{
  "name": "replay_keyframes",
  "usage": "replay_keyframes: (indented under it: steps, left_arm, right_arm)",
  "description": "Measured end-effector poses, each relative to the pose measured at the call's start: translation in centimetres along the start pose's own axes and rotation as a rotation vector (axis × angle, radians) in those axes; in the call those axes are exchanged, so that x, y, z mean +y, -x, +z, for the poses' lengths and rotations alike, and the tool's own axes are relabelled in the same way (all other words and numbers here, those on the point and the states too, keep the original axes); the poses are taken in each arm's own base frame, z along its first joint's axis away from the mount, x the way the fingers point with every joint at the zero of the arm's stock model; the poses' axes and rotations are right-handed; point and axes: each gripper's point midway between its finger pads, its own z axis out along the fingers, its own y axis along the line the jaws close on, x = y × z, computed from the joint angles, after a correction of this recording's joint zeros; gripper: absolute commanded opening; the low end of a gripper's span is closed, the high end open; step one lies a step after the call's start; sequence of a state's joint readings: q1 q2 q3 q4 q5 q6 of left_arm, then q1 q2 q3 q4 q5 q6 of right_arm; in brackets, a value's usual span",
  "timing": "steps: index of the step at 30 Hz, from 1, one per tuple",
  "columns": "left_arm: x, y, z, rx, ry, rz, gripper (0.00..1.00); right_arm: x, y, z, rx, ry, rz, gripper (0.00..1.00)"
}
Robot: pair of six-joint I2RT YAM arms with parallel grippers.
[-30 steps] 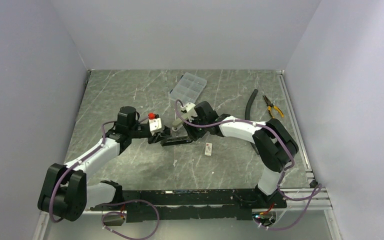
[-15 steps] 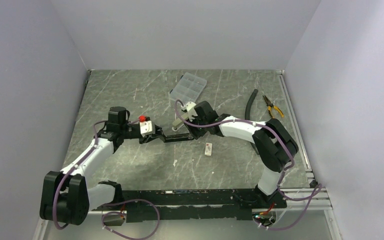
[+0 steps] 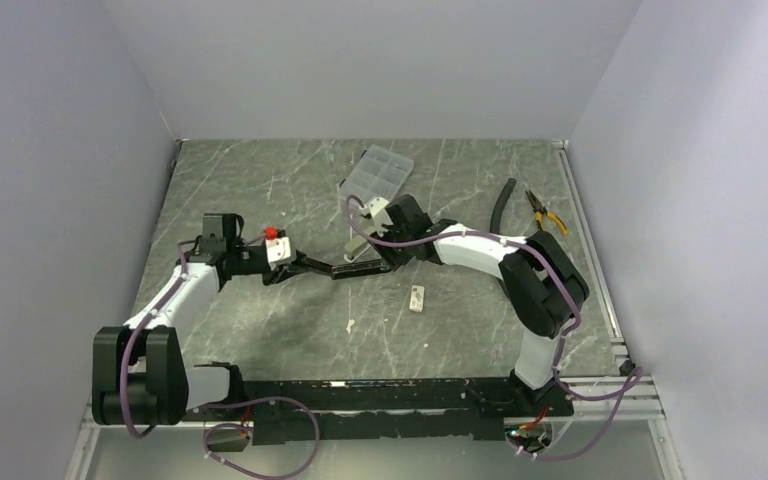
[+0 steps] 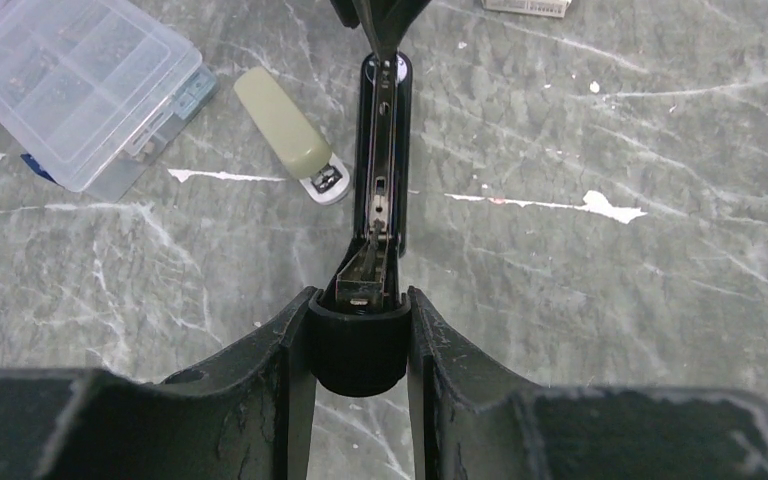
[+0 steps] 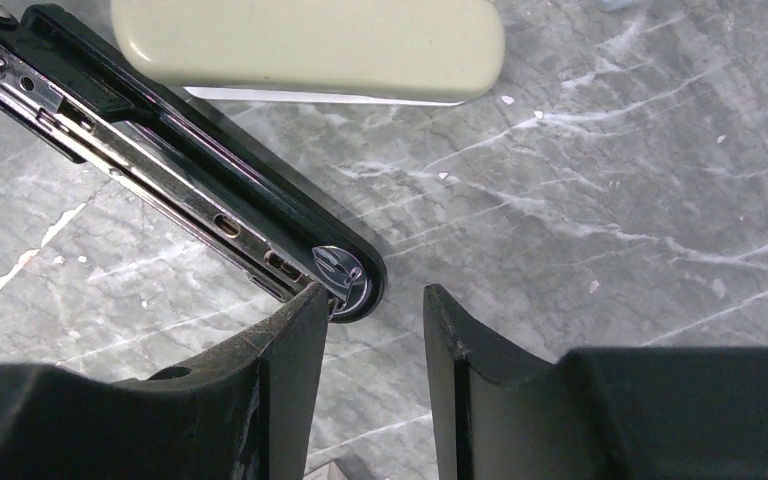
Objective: Load the staples into the stapler
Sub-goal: Open the stapler at the center of the board.
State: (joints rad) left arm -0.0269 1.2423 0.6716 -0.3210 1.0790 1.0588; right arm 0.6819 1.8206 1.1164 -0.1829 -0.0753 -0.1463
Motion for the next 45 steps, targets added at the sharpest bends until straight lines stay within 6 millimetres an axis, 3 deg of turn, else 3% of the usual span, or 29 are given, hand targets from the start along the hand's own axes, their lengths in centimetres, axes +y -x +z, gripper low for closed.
replay_keyframes:
  steps: [5, 8, 11, 22, 32, 35, 38, 45]
  left_arm:
    - [0.1, -1.1, -0.2, 0.038, 0.005, 0.006, 0.5]
    - [0.0, -2.7, -0.3, 0.104, 0.007, -0.007, 0.57]
    - [-0.6, -4.0, -0.5, 0.158, -0.006, -0.041, 0.6]
    - [-1.5, -6.0, -1.5, 0.268, -0.005, -0.091, 0.66]
    - [-0.8, -6.0, -2.6, 0.33, 0.013, -0.103, 0.67]
    - [-0.8, -6.2, -3.2, 0.354, 0.022, -0.123, 0.75]
    - [-0.5, -5.3, -4.0, 0.36, 0.031, -0.131, 0.83]
    - [2.7, 1.0, -5.9, 0.314, 0.091, -0.105, 0.85]
  right_arm:
    - [-0.4, 0.0, 0.0, 0.01, -0.005, -0.017, 0.43]
    - [-0.4, 0.2, 0.2, 0.006, -0.008, -0.028, 0.43]
    - [-0.3, 0.4, 0.4, 0.003, -0.01, -0.038, 0.43]
    - [0.0, 0.5, 0.5, 0.004, -0.007, -0.047, 0.42]
    - [0.1, 0.5, 0.5, 0.003, -0.007, -0.041, 0.43]
    - [0.2, 0.6, 0.5, 0.001, -0.005, -0.038, 0.43]
    - [0.4, 0.6, 0.5, 0.002, -0.002, -0.029, 0.43]
    - [1.4, 0.6, 0.5, 0.003, 0.022, 0.038, 0.44]
